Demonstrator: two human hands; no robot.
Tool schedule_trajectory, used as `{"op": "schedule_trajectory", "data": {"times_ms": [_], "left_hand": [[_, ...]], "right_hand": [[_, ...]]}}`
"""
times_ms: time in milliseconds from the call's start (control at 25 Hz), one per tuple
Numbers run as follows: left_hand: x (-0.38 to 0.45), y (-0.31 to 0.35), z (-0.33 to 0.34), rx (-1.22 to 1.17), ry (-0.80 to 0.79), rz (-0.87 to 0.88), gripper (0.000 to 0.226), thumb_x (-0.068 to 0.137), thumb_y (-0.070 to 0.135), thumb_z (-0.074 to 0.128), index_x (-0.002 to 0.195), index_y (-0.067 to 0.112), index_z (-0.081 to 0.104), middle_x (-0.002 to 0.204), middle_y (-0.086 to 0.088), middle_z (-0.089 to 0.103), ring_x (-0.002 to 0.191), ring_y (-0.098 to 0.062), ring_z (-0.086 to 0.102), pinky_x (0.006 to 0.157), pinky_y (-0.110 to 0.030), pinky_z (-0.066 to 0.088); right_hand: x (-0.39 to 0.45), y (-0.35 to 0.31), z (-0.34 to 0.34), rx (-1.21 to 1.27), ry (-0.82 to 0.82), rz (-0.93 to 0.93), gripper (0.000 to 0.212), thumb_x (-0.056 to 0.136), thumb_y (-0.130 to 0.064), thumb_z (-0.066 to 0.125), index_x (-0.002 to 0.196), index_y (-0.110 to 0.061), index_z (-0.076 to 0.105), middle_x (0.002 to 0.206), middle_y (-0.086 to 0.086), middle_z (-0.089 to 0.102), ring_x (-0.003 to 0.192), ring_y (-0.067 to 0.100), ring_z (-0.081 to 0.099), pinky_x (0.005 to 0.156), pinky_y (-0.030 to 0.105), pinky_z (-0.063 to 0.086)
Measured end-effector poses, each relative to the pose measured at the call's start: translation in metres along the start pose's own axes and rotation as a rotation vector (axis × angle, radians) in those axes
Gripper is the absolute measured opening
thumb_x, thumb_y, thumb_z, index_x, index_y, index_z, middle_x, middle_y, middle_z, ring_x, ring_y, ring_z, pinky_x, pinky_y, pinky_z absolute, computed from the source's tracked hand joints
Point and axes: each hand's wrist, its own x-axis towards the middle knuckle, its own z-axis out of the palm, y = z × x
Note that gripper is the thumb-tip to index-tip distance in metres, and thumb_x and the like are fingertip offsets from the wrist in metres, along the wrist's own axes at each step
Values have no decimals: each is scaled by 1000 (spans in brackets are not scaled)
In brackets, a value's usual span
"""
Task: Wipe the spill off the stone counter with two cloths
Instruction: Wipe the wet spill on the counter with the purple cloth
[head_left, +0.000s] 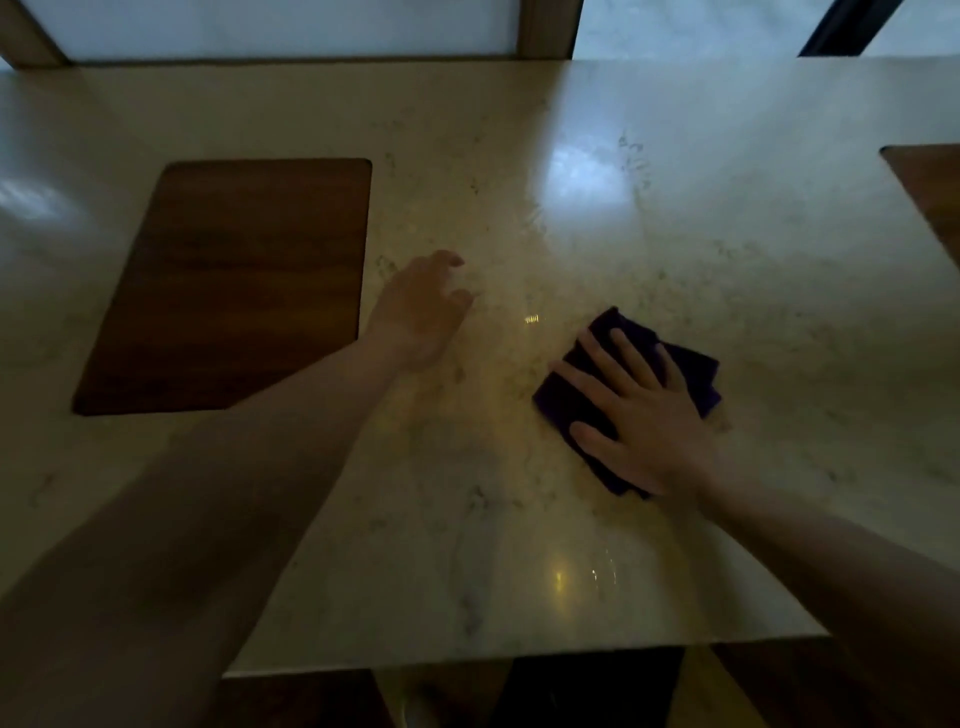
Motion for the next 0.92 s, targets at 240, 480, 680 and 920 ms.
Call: {"op": "schedule_trajectory", "data": {"times_ms": [240, 480, 680, 920], "left_hand": [[-55, -68, -40, 318, 48, -43, 53, 93, 41, 49, 142, 22, 43, 149, -8, 42, 139, -30, 36, 116, -51, 28], [-36, -85, -64, 321, 143, -174, 50, 96, 43, 45, 143, 27, 38, 156, -8, 28, 146, -33, 20, 117, -57, 16], [-7, -110, -67, 431, 75, -189, 51, 98, 54, 33, 147, 39, 27, 163, -1, 14, 150, -32, 4, 114, -69, 6], [-5, -122, -62, 504, 83, -172, 55, 95, 63, 22, 146, 44, 22, 163, 2, 13, 151, -29, 4, 115, -69, 7]], "right_hand": [[-132, -62, 39, 30, 54, 311, 67, 93, -68, 21, 155, -44, 14, 166, -1, 11, 153, 27, 6, 117, 62, 14], [-109, -162, 44, 222, 64, 860, 72, 88, -58, 29, 153, -28, 32, 162, 10, 25, 147, 40, 22, 109, 72, 18], [-27, -154, 27, 209, 14, 901, 72, 94, -62, 22, 156, -37, -8, 166, 3, -10, 151, 34, -10, 114, 68, 2], [165, -60, -14, 228, 182, 833, 70, 95, -61, 19, 157, -34, 0, 167, 5, -6, 151, 36, -8, 114, 71, -1]]}}
